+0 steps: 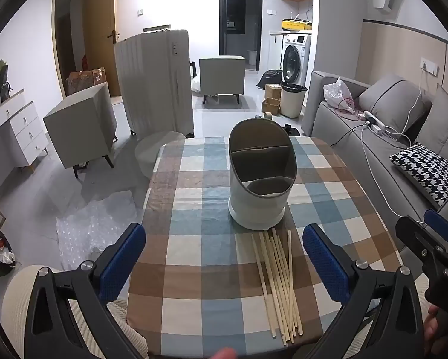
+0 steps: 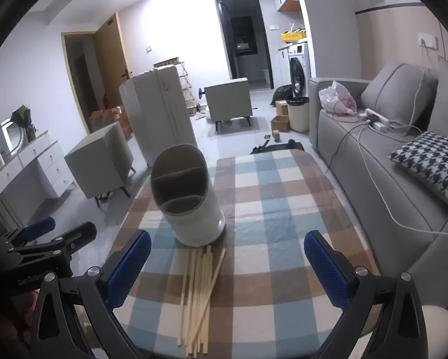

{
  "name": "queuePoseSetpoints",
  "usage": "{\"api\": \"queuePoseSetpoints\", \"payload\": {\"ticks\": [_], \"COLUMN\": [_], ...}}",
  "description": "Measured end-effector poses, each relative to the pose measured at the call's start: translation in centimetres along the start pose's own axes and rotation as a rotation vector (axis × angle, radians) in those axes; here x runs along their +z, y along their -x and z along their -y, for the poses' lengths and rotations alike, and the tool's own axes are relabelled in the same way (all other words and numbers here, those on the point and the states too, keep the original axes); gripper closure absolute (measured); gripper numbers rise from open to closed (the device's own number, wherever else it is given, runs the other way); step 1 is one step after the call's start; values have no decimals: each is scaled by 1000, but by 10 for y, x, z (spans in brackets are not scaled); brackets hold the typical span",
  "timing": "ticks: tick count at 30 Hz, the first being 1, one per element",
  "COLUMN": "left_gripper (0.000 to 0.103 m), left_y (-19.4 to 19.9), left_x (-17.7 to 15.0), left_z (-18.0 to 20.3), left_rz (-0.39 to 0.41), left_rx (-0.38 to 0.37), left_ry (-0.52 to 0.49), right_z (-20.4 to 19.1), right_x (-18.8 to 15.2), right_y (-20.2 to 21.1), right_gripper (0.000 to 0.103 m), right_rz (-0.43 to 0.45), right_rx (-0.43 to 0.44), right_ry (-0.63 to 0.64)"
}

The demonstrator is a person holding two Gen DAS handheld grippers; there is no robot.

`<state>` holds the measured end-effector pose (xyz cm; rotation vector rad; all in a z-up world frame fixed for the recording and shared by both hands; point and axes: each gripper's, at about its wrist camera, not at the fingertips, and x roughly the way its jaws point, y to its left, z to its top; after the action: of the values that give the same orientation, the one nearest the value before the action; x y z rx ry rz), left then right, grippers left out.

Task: Organize utensils

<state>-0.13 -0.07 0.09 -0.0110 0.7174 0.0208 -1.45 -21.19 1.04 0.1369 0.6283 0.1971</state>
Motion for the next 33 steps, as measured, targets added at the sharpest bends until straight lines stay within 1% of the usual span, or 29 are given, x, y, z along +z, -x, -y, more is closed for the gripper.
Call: {"api": "queuePoseSetpoints", "payload": {"ticks": [1, 2, 3, 8, 11, 18, 33], "left_gripper": [1, 1, 1, 1, 1, 1, 1], "left_y": [-1, -1, -2, -8, -5, 2, 1], "left_x": [0, 1, 1, 1, 1, 2, 3], "left_z": [-1, -1, -1, -1, 1, -4, -3], "left_rz": [-19, -14, -20, -17, -8, -4, -2], "left_rx": [-15, -10, -10, -11, -17, -30, -35], "left_ry": [12, 11, 12, 19, 12, 29, 26], "right_z": [0, 1, 0, -5, -8, -3, 0], "right_x": [0, 0, 1, 3, 1, 4, 3], "right_y": [1, 4, 1, 3, 3, 7, 6], "right_gripper": [0, 0, 0, 0, 0, 0, 0], "right_rz": [1, 3, -20, -12, 2, 1, 4], "right_rx": [0, 2, -7, -12, -19, -10, -12], "right_ry": [2, 5, 2, 14, 24, 15, 17]}}
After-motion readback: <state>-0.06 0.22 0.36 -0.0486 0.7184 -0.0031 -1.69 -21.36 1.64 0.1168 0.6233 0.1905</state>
